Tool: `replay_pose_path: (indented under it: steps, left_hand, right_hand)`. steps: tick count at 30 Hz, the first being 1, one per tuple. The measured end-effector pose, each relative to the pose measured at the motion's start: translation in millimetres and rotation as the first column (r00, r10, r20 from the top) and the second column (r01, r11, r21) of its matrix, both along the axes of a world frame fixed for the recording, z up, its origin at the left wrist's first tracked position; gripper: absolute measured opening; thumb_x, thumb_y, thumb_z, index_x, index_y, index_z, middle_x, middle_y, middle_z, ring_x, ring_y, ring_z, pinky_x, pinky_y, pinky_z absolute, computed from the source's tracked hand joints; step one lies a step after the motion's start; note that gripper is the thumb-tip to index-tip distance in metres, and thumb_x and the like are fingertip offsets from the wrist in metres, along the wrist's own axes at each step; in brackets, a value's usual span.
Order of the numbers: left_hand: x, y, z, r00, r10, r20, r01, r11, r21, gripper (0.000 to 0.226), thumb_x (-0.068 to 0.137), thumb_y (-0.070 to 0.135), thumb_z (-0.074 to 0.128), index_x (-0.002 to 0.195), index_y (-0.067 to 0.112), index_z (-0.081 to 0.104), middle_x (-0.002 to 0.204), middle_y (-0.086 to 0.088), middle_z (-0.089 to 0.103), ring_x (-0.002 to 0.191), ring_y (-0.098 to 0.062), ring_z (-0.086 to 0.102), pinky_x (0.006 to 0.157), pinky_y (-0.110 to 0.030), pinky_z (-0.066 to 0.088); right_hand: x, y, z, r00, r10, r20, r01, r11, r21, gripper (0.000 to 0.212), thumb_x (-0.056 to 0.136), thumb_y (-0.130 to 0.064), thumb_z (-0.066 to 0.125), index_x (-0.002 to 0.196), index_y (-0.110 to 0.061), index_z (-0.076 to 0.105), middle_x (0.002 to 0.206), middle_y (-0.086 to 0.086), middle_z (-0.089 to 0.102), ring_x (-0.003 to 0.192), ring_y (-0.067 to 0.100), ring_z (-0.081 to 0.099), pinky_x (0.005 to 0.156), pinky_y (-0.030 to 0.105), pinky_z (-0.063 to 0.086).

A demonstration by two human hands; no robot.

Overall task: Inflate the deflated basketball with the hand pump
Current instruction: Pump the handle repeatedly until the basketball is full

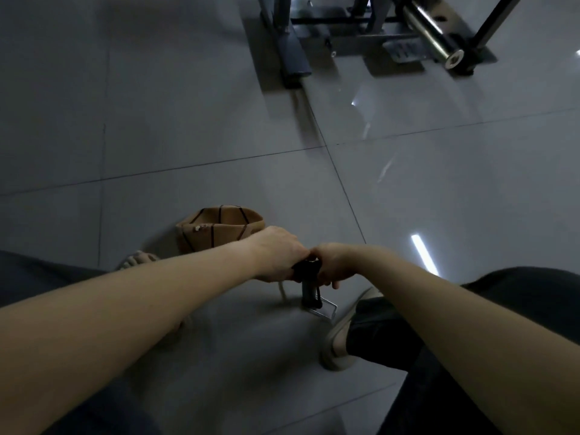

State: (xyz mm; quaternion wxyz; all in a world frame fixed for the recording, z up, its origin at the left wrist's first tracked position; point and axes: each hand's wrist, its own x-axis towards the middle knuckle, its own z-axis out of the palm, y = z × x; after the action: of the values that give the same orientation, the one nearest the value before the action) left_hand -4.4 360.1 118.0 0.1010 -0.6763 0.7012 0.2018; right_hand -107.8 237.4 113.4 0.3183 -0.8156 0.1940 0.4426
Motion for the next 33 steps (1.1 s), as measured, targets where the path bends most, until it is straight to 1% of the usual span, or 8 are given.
replay_pose_path:
  steps: [3,6,11,15,18,22,27,33]
  left_hand:
    - [-17.0,9.7,-2.4,0.999,0.0,-0.034,0.001,1.0,0.01,0.023,0.096,0.038,0.057,0.114,0.023,0.06,0.103,0.0,0.068,0.094,-0.023,0.066,0.081,-0.041,0.054]
    - [-27.5,10.1,-10.8,1.0,-0.021,-0.01,0.021,0.999,-0.028,0.015,0.096,0.027,0.057,0.109,0.021,0.06,0.097,0.0,0.067,0.088,-0.023,0.066,0.077,-0.041,0.056]
    - [-22.9,6.7,-27.8,0.999,0.034,-0.033,-0.036,0.997,-0.065,0.018,0.095,0.021,0.056,0.113,0.018,0.053,0.098,-0.003,0.066,0.086,-0.025,0.065,0.076,-0.043,0.057]
    - [-17.2,4.6,-32.1,0.993,0.103,-0.063,-0.105,0.994,-0.02,0.024,0.095,0.02,0.053,0.118,0.015,0.048,0.1,-0.007,0.065,0.087,-0.029,0.064,0.076,-0.048,0.056]
    - [-18.0,-0.9,-29.2,0.985,0.143,-0.093,-0.139,0.989,0.055,0.022,0.094,0.026,0.055,0.113,0.016,0.051,0.098,-0.006,0.064,0.086,-0.028,0.064,0.076,-0.048,0.057]
    - [-15.0,-25.3,10.4,0.976,0.183,-0.117,-0.168,0.978,0.125,0.016,0.094,0.033,0.057,0.103,0.02,0.06,0.095,0.001,0.065,0.086,-0.022,0.063,0.075,-0.036,0.054]
    - [6.8,-51.4,100.5,0.941,0.263,-0.211,-0.234,0.96,0.153,0.02,0.091,0.036,0.064,0.079,0.02,0.062,0.072,0.003,0.063,0.068,-0.018,0.059,0.058,-0.029,0.043]
    - [10.2,-50.5,151.7,0.934,0.29,-0.209,-0.26,0.952,0.16,0.011,0.087,0.025,0.066,0.082,0.015,0.067,0.067,0.002,0.061,0.059,-0.015,0.055,0.053,-0.025,0.041]
  right_hand:
    - [-18.4,20.1,8.3,0.999,-0.001,-0.044,-0.001,0.999,-0.046,0.011,0.092,-0.007,0.058,0.1,-0.013,0.054,0.081,0.005,0.06,0.072,0.026,0.067,0.074,0.044,0.059]
    - [-30.0,29.5,8.8,0.995,-0.094,-0.032,0.092,0.993,-0.07,0.019,0.09,0.002,0.056,0.083,-0.015,0.052,0.074,0.003,0.053,0.061,0.019,0.055,0.059,0.034,0.052]
    - [-23.4,20.1,-5.3,0.986,-0.163,-0.042,0.158,0.982,-0.101,0.017,0.089,-0.005,0.06,0.105,-0.008,0.061,0.083,0.007,0.063,0.065,0.02,0.061,0.069,0.04,0.055]
    - [-7.3,8.4,-9.4,0.987,-0.139,-0.08,0.127,0.983,-0.133,0.007,0.086,-0.008,0.064,0.088,-0.002,0.065,0.066,0.007,0.063,0.054,0.021,0.063,0.056,0.034,0.056]
    - [-5.3,3.1,-2.3,0.983,-0.108,-0.147,0.075,0.974,-0.212,0.019,0.085,-0.016,0.07,0.071,-0.005,0.061,0.058,0.008,0.064,0.053,0.022,0.064,0.062,0.037,0.06]
    - [-3.8,-7.8,25.3,0.979,-0.105,-0.173,0.073,0.981,-0.182,0.022,0.086,-0.02,0.072,0.074,-0.007,0.059,0.071,0.01,0.067,0.059,0.022,0.062,0.062,0.036,0.059]
    - [8.1,-35.1,113.7,0.991,-0.132,-0.024,0.125,0.977,-0.174,0.018,0.084,-0.019,0.073,0.091,-0.005,0.064,0.066,0.006,0.056,0.055,0.017,0.051,0.053,0.029,0.049]
    - [8.6,-32.1,157.5,0.986,-0.146,0.075,0.158,0.971,-0.179,0.014,0.083,-0.012,0.071,0.092,-0.002,0.066,0.062,0.005,0.053,0.052,0.016,0.048,0.052,0.029,0.045]
